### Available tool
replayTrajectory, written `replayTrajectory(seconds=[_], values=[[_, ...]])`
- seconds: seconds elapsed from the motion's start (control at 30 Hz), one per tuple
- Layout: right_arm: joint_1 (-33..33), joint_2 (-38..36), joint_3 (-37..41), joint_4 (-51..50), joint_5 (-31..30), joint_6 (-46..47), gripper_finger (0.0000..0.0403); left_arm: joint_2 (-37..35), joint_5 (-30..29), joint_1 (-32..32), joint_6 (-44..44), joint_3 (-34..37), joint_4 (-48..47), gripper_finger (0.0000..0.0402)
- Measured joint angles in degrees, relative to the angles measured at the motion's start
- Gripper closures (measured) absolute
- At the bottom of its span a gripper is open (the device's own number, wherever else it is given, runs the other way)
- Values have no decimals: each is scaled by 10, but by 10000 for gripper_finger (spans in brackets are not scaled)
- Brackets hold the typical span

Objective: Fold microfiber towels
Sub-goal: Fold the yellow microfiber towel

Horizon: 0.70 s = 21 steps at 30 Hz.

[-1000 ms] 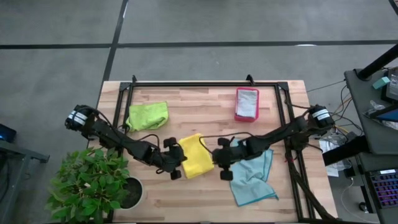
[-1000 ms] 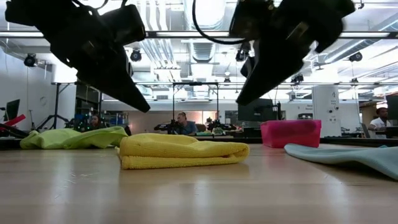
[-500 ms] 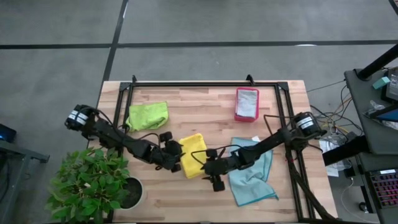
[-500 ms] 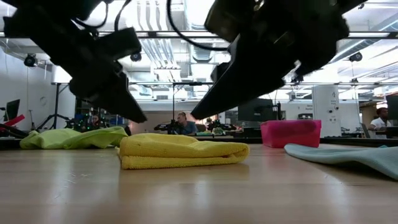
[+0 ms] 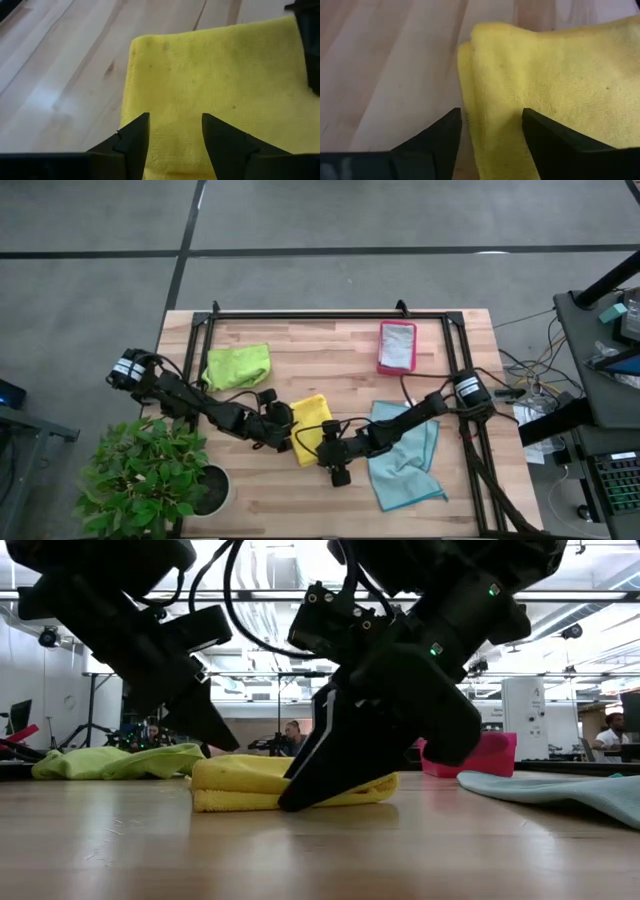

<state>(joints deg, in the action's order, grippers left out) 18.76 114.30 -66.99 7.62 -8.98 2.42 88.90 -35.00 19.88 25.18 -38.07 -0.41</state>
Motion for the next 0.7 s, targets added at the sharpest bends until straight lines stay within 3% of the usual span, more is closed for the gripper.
replayTrajectory(seconds=[0.17,0.5,0.7], values=[[-6,7,-3,-6,6,-4,232,0,1,0,0,0,5,236],[-14,4,-6,-14,4,-27,382,0,2,0,-3,3,4,236],[-17,-30,-6,-61,42,-18,389,0,-5,0,-1,18,3,236]])
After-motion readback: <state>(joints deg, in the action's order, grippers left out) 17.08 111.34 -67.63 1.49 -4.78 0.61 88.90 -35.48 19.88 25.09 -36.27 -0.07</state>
